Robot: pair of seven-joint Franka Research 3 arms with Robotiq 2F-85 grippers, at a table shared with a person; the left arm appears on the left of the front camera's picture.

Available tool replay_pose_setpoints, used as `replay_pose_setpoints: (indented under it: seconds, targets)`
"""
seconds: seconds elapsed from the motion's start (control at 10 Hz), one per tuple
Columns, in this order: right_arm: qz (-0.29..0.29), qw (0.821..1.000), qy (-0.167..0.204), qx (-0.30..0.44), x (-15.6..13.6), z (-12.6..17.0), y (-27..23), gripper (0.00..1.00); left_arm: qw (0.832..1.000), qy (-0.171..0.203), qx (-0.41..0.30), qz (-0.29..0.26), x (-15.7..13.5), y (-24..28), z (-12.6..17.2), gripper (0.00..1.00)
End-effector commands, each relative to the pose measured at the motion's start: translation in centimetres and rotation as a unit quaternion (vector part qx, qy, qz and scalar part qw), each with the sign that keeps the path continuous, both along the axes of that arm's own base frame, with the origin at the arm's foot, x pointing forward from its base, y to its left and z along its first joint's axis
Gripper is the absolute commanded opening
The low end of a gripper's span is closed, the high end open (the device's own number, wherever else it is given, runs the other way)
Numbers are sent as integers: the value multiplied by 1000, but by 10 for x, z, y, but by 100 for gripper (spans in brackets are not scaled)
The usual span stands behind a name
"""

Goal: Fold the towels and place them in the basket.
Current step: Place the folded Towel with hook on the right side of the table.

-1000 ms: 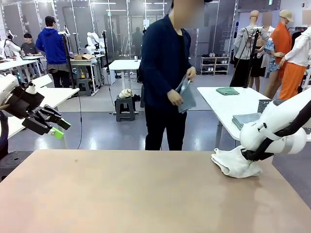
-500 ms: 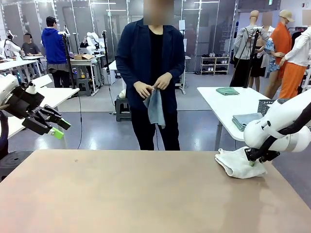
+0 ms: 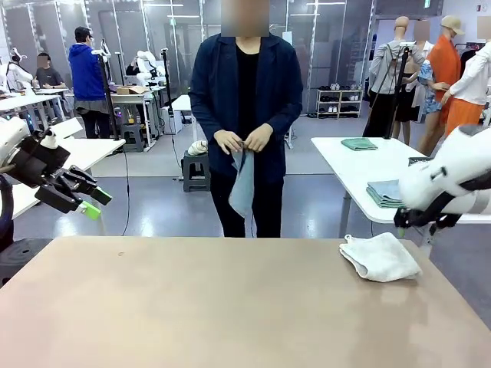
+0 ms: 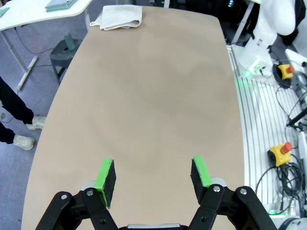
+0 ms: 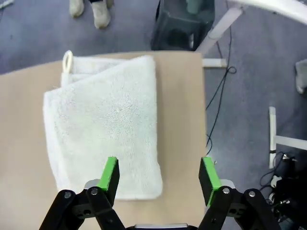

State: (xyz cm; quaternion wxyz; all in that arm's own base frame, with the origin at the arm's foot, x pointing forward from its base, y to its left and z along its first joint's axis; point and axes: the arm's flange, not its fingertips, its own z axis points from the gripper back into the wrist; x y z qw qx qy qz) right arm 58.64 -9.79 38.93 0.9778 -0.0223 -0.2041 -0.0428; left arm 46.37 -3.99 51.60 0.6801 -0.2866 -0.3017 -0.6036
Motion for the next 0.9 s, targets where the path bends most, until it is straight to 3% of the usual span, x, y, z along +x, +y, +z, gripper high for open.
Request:
replay_pose_setpoints:
  seconds: [0.0, 0.2, 0.4, 0.6, 0.8]
  targets:
    - [-20, 1000, -5, -7, -40, 67, -4, 84, 1000, 2, 5, 1, -1, 0, 3, 80]
    - [4, 1000, -29, 1, -102, 159, -8, 84, 1000, 2, 5, 1, -1, 0, 3, 80]
    - [26, 999, -41, 23, -162, 217, -3, 84, 1000, 2, 5, 1, -1, 0, 3, 80]
    - [37, 999, -26, 25, -211, 260, 3, 84, 1000, 2, 5, 1, -1, 0, 3, 80]
    - [54, 998, -35, 27, -229, 272, 7, 84, 1000, 2, 5, 1, -1, 0, 3, 80]
